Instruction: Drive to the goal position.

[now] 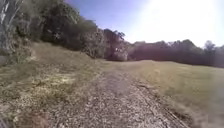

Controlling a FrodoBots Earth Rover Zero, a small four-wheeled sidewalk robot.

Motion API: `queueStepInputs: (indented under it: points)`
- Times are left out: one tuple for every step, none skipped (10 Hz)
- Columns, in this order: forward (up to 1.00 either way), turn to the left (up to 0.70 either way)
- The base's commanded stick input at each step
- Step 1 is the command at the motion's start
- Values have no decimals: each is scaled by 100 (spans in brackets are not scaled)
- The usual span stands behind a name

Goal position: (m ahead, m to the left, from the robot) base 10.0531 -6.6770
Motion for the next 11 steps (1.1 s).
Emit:
queueStepInputs:
  points:
    - [50, 0]
    - [50, 0]
    - [50, 0]
    - [50, 0]
    - [50, 0]
    - [50, 0]
    - [50, 0]
    - [50, 0]
    - [50, 0]
    - [50, 0]
    - [50, 0]
